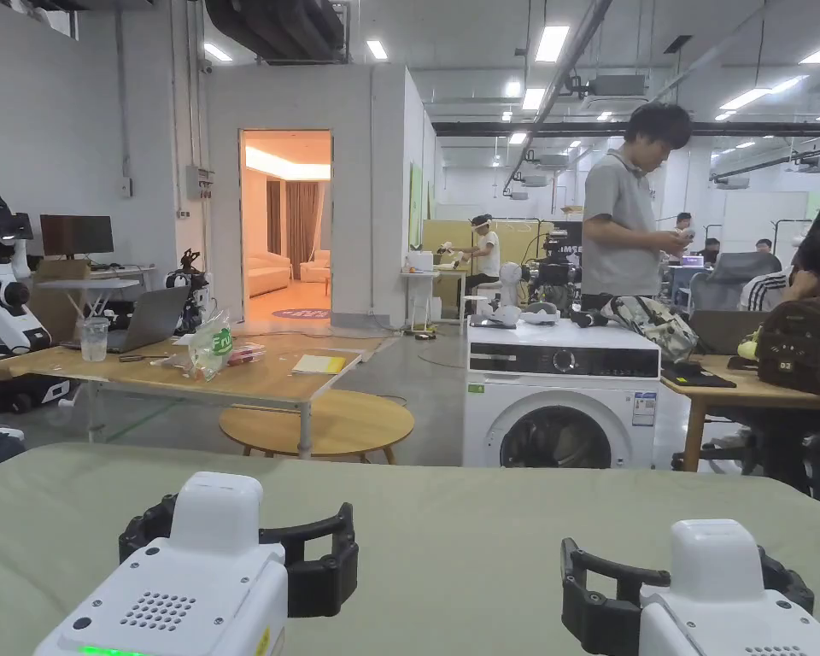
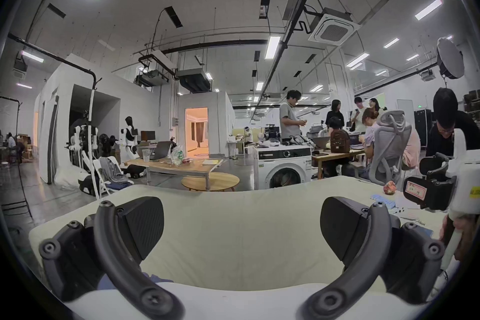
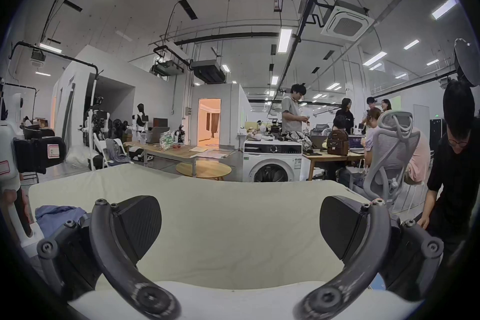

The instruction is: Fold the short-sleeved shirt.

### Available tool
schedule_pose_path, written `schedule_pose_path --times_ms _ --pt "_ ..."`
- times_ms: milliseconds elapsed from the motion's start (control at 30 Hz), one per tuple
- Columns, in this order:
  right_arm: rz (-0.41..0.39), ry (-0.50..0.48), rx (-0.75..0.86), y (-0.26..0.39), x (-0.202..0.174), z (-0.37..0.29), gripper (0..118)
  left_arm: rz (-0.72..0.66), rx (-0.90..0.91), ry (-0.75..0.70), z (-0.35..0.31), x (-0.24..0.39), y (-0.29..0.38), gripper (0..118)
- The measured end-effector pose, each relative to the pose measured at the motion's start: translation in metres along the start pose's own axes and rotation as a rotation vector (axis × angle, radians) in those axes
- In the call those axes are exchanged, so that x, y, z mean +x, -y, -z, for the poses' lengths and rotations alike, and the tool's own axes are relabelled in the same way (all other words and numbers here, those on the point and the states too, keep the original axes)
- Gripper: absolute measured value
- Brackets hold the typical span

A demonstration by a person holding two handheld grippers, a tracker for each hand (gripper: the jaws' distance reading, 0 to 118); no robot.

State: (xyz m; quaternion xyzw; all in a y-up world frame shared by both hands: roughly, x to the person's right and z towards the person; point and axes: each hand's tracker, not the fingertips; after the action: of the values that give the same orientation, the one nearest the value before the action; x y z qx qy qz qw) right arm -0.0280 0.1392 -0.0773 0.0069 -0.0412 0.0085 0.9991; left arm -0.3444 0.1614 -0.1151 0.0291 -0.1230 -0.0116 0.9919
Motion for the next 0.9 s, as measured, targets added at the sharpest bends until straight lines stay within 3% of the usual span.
schedule_pose_path --times_ms 167,433,500,567,667,767,900 --pt "-0.005 -0.004 -0.002 -0.001 0.001 0.0 118 0.009 0.002 -0.007 -0.001 0.0 0.0 112" --pt "-0.015 -0.013 -0.001 0.002 -0.002 -0.002 118 0.019 -0.002 0.003 -0.001 0.002 0.0 93" --pt "-0.017 -0.017 0.002 0.002 -0.002 -0.002 105 0.018 0.0 0.006 -0.002 0.002 0.0 74" --pt "-0.016 -0.023 0.006 0.002 -0.002 -0.004 93 0.02 0.002 0.01 -0.003 0.003 0.0 65" --pt "-0.025 -0.014 -0.012 0.004 -0.002 -0.001 13 0.017 -0.004 0.023 -0.003 0.002 0.0 0" --pt "-0.02 -0.036 -0.01 0.009 0.0 -0.003 0 0.001 0.007 0.029 -0.005 0.002 0.001 0" --pt "0.006 -0.022 -0.023 0.013 0.001 -0.003 0 0.025 0.001 0.014 -0.004 0.002 -0.001 0"
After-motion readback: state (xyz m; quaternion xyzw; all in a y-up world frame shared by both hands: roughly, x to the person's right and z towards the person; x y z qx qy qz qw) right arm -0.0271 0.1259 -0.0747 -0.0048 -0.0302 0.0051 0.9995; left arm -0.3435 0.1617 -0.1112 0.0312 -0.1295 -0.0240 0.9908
